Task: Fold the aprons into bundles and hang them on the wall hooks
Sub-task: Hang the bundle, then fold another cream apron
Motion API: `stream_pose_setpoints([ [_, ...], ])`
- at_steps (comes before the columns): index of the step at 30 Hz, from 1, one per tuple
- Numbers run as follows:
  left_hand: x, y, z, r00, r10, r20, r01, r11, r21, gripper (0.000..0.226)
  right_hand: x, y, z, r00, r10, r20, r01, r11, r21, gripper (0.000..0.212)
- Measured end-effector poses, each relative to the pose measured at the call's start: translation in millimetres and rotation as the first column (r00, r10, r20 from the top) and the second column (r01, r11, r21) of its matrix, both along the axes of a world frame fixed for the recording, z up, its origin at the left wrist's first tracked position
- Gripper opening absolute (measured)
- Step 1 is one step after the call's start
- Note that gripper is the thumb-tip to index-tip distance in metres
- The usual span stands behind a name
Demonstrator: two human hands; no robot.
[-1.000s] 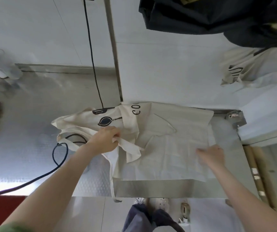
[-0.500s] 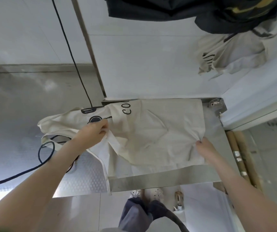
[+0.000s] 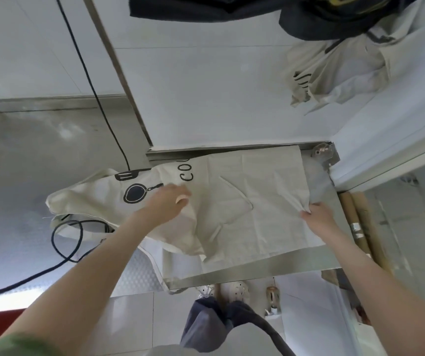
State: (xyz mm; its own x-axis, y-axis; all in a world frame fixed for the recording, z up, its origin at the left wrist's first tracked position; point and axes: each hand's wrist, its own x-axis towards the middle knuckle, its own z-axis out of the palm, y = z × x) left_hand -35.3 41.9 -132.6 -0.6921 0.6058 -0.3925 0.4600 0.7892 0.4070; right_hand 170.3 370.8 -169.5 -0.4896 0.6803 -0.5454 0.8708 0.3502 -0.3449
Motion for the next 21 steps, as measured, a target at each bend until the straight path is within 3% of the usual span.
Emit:
stream_pose_setpoints([
  [2,6.4,12.2,-9.6,0.981,0.052,-0.189,-0.053,0.999,0.003,0.051,2.6,3.3,3.5,1.000,0.017,-0.001,-0.017,1.000,0.010,0.027],
  [5,13.4,24.4,-23.4,0.990,0.014,-0.139,-0.044,0.975,-0.218,0.096,12.0,14.1,12.1,0.999,-0.033,0.040,0.032,0.999,0.018,0.030],
  [7,15.2,25.6,-35.8,0.995,-0.001,-0.097,-0.029,0.949,-0.313,0.108,22.9,21.2,15.9,0.996,-0.057,0.071,0.056,0.998,0.015,0.020],
  [9,17.0,26.3,-41.6,0.990,0.035,-0.138,-0.076,0.950,-0.302,0.099,32.5,25.4,16.2,0.994,-0.069,0.090,0.068,0.998,0.017,0.017],
  [11,15.5,28.0,-41.9,0.963,0.124,-0.241,-0.171,0.968,-0.183,0.078,37.5,27.7,13.6,0.994,-0.053,0.100,0.052,0.999,0.010,0.007],
  [13,6.7,26.9,-41.2,0.921,0.185,-0.344,-0.216,0.975,-0.056,0.062,37.9,29.3,7.2,0.996,-0.057,0.071,0.057,0.998,0.002,0.035],
  [15,-6.7,24.7,-38.9,0.892,0.195,-0.407,-0.226,0.974,-0.028,0.052,30.8,23.0,10.7,0.992,-0.127,-0.008,0.127,0.991,-0.045,0.060],
  [18,-32.1,19.3,-36.8,0.913,0.151,-0.379,-0.223,0.963,-0.152,0.034,10.4,12.1,16.8,0.990,-0.133,-0.045,0.137,0.983,0.120,0.073],
  [21,-55.9,9.1,-36.0,0.936,0.058,-0.347,-0.185,0.920,-0.344,0.030,-19.8,5.6,22.6,0.999,0.036,-0.004,-0.032,0.936,0.349,0.071],
])
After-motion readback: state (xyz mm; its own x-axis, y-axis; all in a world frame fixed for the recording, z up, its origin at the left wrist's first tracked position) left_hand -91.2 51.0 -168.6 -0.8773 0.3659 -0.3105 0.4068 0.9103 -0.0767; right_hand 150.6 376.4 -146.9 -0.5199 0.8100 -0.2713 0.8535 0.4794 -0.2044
